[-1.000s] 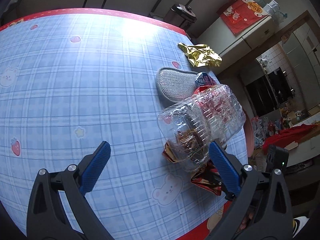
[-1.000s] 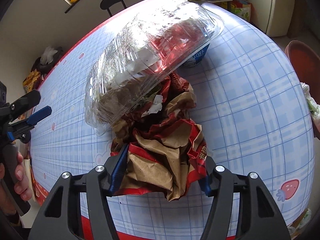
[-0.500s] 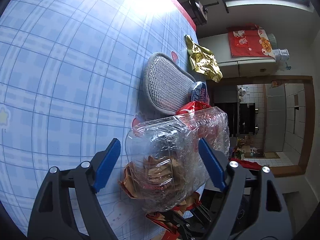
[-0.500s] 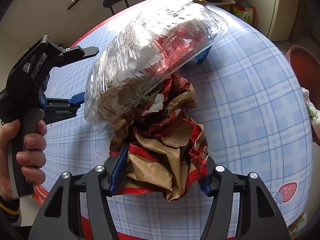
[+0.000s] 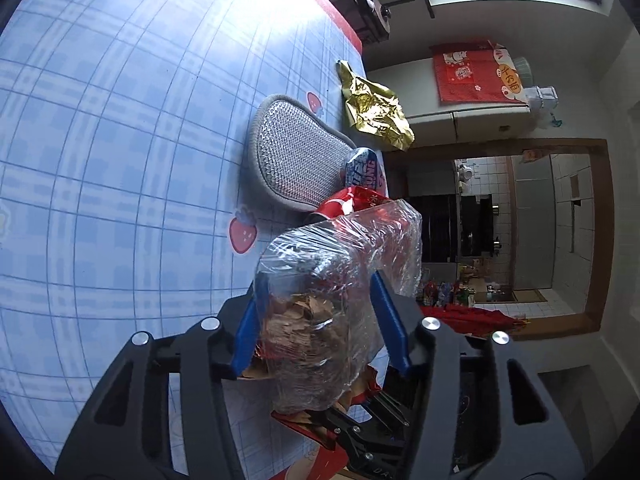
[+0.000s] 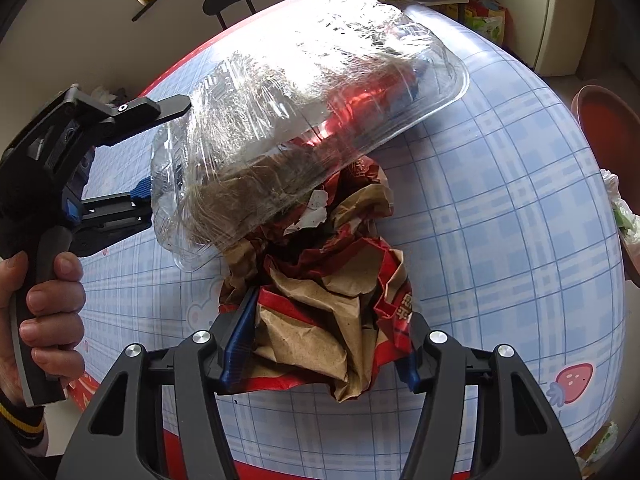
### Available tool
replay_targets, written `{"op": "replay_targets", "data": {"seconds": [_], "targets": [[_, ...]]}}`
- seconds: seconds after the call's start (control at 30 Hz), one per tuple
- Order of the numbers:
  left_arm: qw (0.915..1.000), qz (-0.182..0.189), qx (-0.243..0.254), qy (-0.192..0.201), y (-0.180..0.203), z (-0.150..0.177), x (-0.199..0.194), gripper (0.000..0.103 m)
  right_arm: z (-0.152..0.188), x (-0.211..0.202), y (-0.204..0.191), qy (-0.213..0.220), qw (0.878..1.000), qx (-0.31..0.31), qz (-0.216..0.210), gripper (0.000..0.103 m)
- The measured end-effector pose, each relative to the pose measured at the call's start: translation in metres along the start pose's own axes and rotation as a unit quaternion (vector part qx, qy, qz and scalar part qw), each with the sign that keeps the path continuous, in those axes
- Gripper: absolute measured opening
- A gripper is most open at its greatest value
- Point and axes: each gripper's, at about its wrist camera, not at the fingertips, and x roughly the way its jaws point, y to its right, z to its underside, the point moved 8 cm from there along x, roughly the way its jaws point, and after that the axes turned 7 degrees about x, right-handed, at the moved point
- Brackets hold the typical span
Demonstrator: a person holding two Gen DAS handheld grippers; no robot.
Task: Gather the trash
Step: 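Grasp the clear plastic container with the left tool, then carry the paper wrapper over the bin and release it with the right tool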
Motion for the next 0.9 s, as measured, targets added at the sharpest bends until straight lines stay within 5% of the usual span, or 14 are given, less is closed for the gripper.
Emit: {"op": "replay_targets", "data": {"seconds": [0.27, 0.47, 0.9], "targets": [[0.9945, -0.033, 0.073, 0.068, 0.037, 0.009, -0.063, 0.032, 0.000, -0.015, 0.003, 0.003, 1.000, 0.010, -0.030, 0.056], [0.9807, -0.077, 0.143, 0.109, 0.063, 0.017, -0.101, 0.030, 0.000, -0.028, 0.005, 0.008, 0.999, -0.008, -0.032, 0.055], [0.9547, -0.101, 0.226, 0.165, 0.120, 0.028, -0.142, 0.024, 0.006, -0.055, 0.017, 0.028, 0.999, -0.037, -0.012, 0.055]]}}
